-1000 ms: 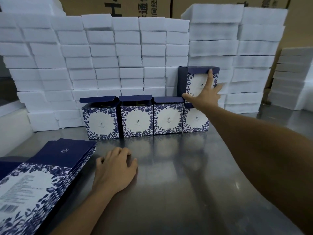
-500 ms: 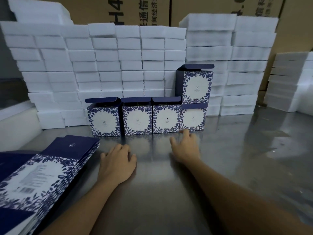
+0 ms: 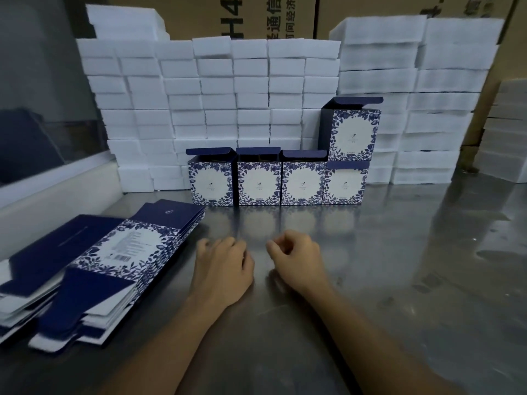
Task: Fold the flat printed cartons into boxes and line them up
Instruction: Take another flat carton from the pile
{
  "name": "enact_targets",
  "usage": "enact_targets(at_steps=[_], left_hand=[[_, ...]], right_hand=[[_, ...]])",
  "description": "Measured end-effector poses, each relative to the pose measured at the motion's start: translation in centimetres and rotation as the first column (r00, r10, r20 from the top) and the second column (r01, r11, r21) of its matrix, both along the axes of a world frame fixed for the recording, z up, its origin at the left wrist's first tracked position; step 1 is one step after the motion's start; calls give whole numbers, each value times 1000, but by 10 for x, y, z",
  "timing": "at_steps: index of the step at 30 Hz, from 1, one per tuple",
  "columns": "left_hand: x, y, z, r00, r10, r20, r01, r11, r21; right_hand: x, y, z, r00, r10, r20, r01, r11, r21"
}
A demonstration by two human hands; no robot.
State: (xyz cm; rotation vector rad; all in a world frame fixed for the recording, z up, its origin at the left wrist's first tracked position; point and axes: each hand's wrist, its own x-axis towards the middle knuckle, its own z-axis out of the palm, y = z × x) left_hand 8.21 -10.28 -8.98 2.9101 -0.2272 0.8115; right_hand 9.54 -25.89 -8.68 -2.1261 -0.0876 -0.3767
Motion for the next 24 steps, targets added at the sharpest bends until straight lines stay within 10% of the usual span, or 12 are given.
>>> enact_targets(at_steps=[6, 11, 24], left_hand=[[-3, 37, 25, 942, 335, 25, -335, 942, 22], [1, 74, 28, 772, 568, -287, -591, 807, 6], [-1, 93, 36, 820, 507, -267, -548, 829, -111]], right_hand=[[-2, -3, 6, 1000, 1, -6, 0, 991, 137], [1, -4, 7, 1000, 1, -10, 1, 973, 229], [3, -3, 6, 1000, 5, -12, -2, 966, 259]])
